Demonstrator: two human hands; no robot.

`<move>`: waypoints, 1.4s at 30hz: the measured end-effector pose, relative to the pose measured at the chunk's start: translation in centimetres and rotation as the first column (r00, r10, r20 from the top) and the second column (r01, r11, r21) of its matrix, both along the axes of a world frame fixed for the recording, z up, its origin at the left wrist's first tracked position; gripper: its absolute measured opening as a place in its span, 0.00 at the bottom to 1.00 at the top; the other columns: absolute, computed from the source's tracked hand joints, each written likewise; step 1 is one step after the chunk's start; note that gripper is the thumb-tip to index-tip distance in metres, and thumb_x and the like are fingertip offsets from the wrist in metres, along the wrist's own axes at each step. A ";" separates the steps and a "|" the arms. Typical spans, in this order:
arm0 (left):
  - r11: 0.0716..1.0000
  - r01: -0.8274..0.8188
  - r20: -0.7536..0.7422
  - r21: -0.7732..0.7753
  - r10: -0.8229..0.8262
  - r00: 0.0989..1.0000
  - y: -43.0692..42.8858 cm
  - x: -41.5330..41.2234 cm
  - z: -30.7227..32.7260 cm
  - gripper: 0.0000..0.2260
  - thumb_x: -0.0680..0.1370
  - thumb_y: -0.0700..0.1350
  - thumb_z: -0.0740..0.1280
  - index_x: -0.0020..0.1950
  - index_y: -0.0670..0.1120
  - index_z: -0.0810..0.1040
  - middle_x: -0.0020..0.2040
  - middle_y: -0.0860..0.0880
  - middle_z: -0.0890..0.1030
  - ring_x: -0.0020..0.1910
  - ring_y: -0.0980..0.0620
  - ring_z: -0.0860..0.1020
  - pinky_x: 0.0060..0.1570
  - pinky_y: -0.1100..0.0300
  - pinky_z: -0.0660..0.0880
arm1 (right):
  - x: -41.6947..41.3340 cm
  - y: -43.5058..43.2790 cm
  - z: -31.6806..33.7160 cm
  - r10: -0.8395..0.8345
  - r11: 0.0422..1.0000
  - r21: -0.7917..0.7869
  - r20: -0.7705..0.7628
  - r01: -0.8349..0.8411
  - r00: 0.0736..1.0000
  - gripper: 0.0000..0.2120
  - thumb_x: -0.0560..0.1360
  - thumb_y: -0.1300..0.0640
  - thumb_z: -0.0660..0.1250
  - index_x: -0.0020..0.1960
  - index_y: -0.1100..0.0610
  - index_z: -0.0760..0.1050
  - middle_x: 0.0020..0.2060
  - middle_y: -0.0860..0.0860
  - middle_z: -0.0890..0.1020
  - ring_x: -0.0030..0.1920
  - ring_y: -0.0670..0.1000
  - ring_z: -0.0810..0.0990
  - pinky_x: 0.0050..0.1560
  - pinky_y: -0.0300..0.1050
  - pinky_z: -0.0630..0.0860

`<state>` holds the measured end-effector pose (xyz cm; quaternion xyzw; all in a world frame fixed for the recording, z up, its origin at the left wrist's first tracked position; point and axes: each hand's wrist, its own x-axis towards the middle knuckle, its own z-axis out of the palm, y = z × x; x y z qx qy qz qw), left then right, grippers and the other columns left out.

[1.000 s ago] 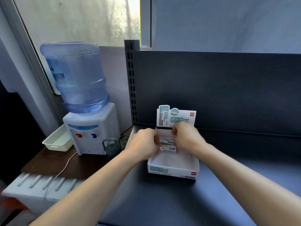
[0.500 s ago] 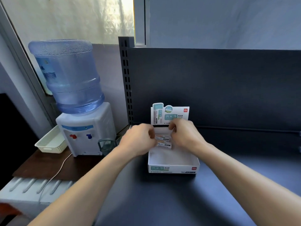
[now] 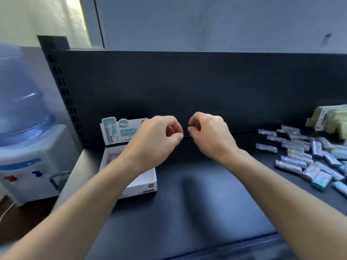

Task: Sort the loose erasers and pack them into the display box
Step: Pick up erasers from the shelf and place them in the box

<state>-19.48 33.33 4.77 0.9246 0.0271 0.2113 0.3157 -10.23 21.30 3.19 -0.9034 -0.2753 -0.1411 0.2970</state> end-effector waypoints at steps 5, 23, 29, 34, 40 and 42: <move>0.990 0.137 -0.047 0.016 -0.136 0.990 -8.6 3.9 0.2 0.05 0.76 0.45 0.67 0.41 0.51 0.79 0.33 0.55 0.78 0.32 0.59 0.74 0.34 0.67 0.71 | 2.9 -10.0 -0.1 -0.139 0.990 0.001 -0.008 0.139 0.990 0.07 0.75 0.59 0.63 0.49 0.57 0.79 0.44 0.55 0.83 0.47 0.58 0.80 0.48 0.51 0.78; 0.996 0.058 -0.317 0.072 -0.032 0.948 -26.3 14.7 -3.0 0.02 0.74 0.41 0.67 0.44 0.47 0.79 0.36 0.54 0.76 0.37 0.53 0.74 0.38 0.62 0.68 | 11.8 -31.9 -2.8 -0.226 0.973 -0.083 -0.188 0.214 0.956 0.07 0.75 0.61 0.63 0.48 0.57 0.80 0.47 0.55 0.83 0.48 0.56 0.80 0.50 0.48 0.78; 0.995 0.027 -0.379 0.093 0.010 0.925 -26.4 17.1 -4.3 0.11 0.74 0.50 0.69 0.47 0.43 0.78 0.41 0.48 0.79 0.41 0.48 0.77 0.41 0.58 0.71 | 12.6 -31.0 -3.0 -0.209 0.976 -0.115 -0.225 0.187 0.952 0.07 0.76 0.62 0.63 0.49 0.58 0.80 0.47 0.55 0.83 0.47 0.55 0.80 0.49 0.47 0.78; 0.987 0.076 -0.471 0.140 -0.001 0.882 -26.1 19.2 -5.2 0.21 0.69 0.58 0.72 0.46 0.39 0.78 0.43 0.44 0.81 0.48 0.44 0.76 0.44 0.54 0.72 | 13.5 -29.4 -2.5 -0.191 0.965 -0.231 -0.291 0.125 0.938 0.06 0.76 0.58 0.66 0.49 0.59 0.81 0.46 0.56 0.84 0.46 0.53 0.78 0.47 0.44 0.74; 0.991 0.118 -0.495 0.058 -0.074 0.866 -25.6 20.4 -5.8 0.20 0.67 0.56 0.75 0.43 0.38 0.81 0.37 0.45 0.80 0.36 0.50 0.73 0.34 0.59 0.68 | 14.8 -27.6 -3.1 -0.235 0.931 -0.346 -0.326 0.115 0.916 0.12 0.73 0.54 0.71 0.46 0.63 0.82 0.43 0.57 0.85 0.45 0.56 0.82 0.46 0.48 0.77; 0.994 0.108 -0.488 0.034 -0.078 0.869 -25.5 20.5 -5.8 0.20 0.66 0.58 0.75 0.42 0.40 0.82 0.34 0.46 0.79 0.34 0.51 0.72 0.32 0.59 0.67 | 15.2 -27.3 -3.1 -0.248 0.915 -0.387 -0.328 0.110 0.912 0.13 0.72 0.53 0.72 0.45 0.64 0.81 0.40 0.56 0.83 0.44 0.56 0.82 0.44 0.48 0.77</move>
